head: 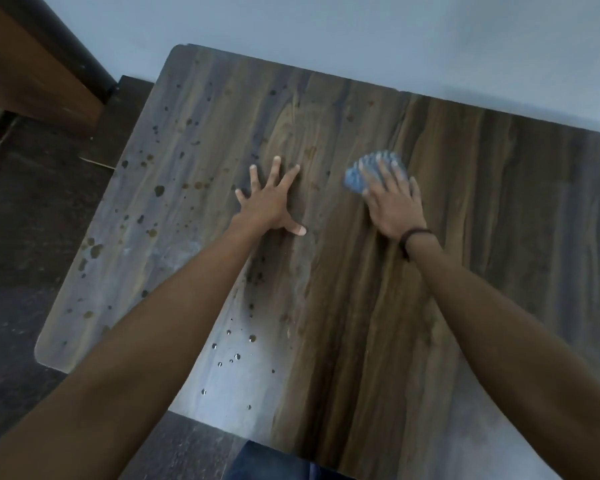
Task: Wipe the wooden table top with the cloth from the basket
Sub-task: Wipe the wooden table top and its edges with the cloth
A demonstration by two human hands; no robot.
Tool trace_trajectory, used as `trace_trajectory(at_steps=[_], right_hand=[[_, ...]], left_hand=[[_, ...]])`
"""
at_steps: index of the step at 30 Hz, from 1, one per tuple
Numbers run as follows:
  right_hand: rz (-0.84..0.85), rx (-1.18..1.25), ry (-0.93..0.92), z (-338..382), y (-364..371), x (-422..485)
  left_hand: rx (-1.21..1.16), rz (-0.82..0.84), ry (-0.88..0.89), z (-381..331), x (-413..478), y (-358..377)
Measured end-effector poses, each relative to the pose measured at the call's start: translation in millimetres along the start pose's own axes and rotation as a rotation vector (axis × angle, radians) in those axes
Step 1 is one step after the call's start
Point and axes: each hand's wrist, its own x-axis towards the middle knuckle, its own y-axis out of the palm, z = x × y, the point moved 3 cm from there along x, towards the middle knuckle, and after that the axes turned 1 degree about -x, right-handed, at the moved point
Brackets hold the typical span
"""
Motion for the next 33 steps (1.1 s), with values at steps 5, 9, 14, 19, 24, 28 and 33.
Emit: trace_trajectory(at_steps=[5, 9, 14, 19, 24, 28, 33], right_hand=[[-0.055, -0.064, -0.009, 30.0, 19.3, -35.3], [-0.018, -0.078, -0.148, 21.7, 22.2, -49.2], [-0.012, 0.039, 0.089, -28.6, -23.4, 64.8], [-0.066, -0.014, 0.014, 8.4, -0.1, 20.2], [-0.025, 0.005, -0.001, -20.9, -23.8, 71.6], [-0.046, 0.105, 0.200, -34.0, -40.9, 121.4], [-0.001, -0.009, -0.045, -12.5, -19.1, 71.4]], left_hand=[[0.023, 0.035, 0.030, -15.8, 27.1, -20.5], [0.041, 0.080, 0.037, -17.9, 37.5, -21.4], [0.045, 0.043, 0.044, -16.6, 39.5, -18.3], [0.031, 0.051, 0.039, -18.7, 42.2, -20.3], [0.045, 0.116, -0.044, -38.1, 46.2, -29.3], [0.060, 0.126, -0.023, -34.8, 46.0, -28.1], [0.050, 0.132, -0.028, -36.1, 50.8, -25.4]])
